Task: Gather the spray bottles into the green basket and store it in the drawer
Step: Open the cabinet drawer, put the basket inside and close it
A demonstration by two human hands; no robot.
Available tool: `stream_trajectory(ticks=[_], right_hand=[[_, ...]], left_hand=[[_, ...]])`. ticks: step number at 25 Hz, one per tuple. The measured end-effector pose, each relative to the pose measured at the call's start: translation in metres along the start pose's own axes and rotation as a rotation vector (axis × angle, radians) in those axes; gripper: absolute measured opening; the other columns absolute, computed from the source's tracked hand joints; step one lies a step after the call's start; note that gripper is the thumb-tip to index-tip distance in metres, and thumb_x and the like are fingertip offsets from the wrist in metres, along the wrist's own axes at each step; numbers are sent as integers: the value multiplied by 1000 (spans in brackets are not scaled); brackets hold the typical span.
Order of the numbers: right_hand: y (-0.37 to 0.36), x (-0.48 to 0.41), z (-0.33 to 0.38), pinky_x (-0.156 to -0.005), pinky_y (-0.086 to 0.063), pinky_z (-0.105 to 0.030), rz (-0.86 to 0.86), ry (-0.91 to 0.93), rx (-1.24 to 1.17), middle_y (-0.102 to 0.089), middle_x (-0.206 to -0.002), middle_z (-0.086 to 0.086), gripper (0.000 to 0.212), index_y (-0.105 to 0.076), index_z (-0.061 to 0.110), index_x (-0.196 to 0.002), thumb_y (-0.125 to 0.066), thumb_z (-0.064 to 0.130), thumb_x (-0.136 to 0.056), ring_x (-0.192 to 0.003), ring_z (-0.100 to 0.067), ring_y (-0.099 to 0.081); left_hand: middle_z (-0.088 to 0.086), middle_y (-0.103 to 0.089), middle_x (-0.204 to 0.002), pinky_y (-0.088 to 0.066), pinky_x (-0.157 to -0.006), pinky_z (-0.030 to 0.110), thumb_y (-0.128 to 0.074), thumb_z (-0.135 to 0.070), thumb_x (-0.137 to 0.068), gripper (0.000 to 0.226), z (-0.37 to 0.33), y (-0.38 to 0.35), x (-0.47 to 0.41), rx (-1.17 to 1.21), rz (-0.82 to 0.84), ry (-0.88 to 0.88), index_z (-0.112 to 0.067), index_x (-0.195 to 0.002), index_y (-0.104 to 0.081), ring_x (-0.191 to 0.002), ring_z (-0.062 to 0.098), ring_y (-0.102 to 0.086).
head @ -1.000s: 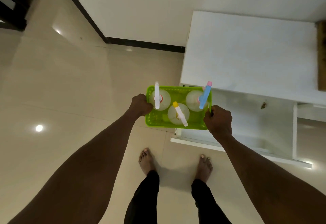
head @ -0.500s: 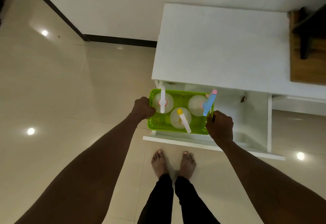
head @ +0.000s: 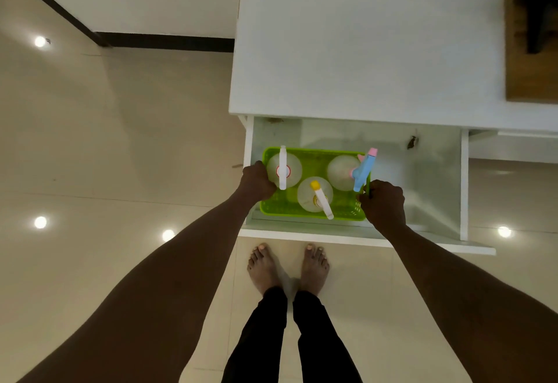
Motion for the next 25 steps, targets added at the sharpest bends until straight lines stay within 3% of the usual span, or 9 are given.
stream_trajectory(ticks=[4, 10, 15, 20, 25], right_hand=[[-25, -17, -8, -58, -34, -27, 70, 7, 39, -65, -71, -12, 14, -66, 6, -73, -76, 16, -76, -66, -26, -54], [-52, -39, -15, -47, -27, -21, 87, -68, -15, -60, -67, -6, 16, -64, 6, -72, -76, 16, -75, -66, -26, -55], [-70, -46, -16, -52, -30, -22, 94, -72, -43, -65, -73, -9, 15, -66, 10, -75, -79, 18, -75, -65, -22, -50], [-86, -38, -23, -50, -31, -22, 118, -105, -59, -58, -66, -4, 16, -62, 12, -70, -76, 17, -75, -64, -22, -52], [-97, -41, -26, -54, -42, -25, 146, -129, -82, -61, -66, -8, 7, -65, 8, -70, -70, 11, -74, -64, -29, -60]], left_hand=[[23, -60, -125, -49, -91, 39, -71, -21, -85, 56, 7, -24, -19, 8, -10, 75, 5, -127, -45, -118, 41, -58], [20, -64, -115, -50, -78, 36, -71, -23, -85, 56, 5, -36, -44, -54, -28, 137, 7, -123, -44, -106, 38, -66], [21, -62, -118, -50, -78, 36, -73, -17, -82, 57, 12, -39, -52, -36, -61, 180, 6, -125, -43, -110, 37, -64], [21, -63, -117, -53, -79, 37, -74, -19, -82, 59, 14, -48, -49, -34, -86, 205, 6, -126, -43, -108, 36, -65], [16, -66, -115, -55, -85, 37, -73, -10, -82, 45, 20, -57, -47, -22, -71, 239, 0, -121, -53, -110, 33, -66]])
Point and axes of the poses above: each hand's wrist, its own x-axis away from the middle knuckle, its own y-axis out of the back of the hand, z = x × y, the point moved 7 cm from there along -x, towards the middle knuckle
